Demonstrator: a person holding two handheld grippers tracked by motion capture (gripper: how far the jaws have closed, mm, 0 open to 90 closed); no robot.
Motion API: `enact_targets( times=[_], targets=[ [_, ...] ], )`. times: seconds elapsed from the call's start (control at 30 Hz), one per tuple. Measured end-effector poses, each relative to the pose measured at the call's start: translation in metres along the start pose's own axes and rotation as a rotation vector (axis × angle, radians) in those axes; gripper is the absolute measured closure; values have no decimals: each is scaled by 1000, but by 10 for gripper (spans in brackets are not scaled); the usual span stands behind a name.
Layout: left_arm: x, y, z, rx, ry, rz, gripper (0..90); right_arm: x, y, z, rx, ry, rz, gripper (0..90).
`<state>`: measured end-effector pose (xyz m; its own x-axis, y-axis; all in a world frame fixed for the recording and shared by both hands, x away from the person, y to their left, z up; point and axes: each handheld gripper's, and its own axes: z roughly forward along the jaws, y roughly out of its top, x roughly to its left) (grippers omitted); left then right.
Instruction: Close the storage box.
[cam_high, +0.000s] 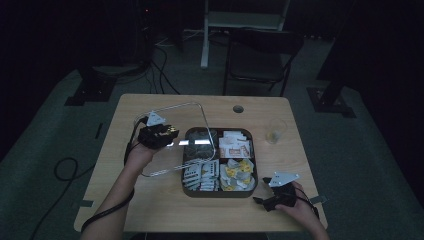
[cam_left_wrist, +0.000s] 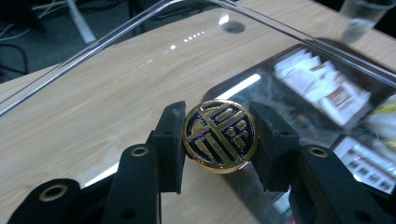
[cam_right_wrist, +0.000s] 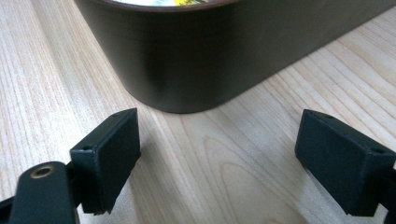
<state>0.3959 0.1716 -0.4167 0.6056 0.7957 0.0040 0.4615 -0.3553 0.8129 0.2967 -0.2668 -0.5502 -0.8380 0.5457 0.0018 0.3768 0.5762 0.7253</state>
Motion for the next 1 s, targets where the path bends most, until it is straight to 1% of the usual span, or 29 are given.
enact_targets(
  times=[0.17, 0.3, 0.4, 0.57, 0.7, 0.83, 1.0],
  targets=[
    [-13, 5, 8, 8, -27, 22, 597, 0, 0, 0, 0, 0, 0, 137],
    [-25, 9, 13, 3, -55, 28, 597, 0, 0, 0, 0, 0, 0, 137],
    [-34, 13, 17, 8, -64, 48, 597, 0, 0, 0, 0, 0, 0, 137],
    [-47, 18, 23, 10, -88, 53, 597, 0, 0, 0, 0, 0, 0, 137],
    [-57, 20, 29, 6, -100, 68, 597, 0, 0, 0, 0, 0, 0, 137],
    [-66, 21, 35, 18, -117, 94, 597, 0, 0, 0, 0, 0, 0, 137],
    [-79, 22, 44, 31, -140, 112, 597, 0, 0, 0, 0, 0, 0, 137]
  ],
)
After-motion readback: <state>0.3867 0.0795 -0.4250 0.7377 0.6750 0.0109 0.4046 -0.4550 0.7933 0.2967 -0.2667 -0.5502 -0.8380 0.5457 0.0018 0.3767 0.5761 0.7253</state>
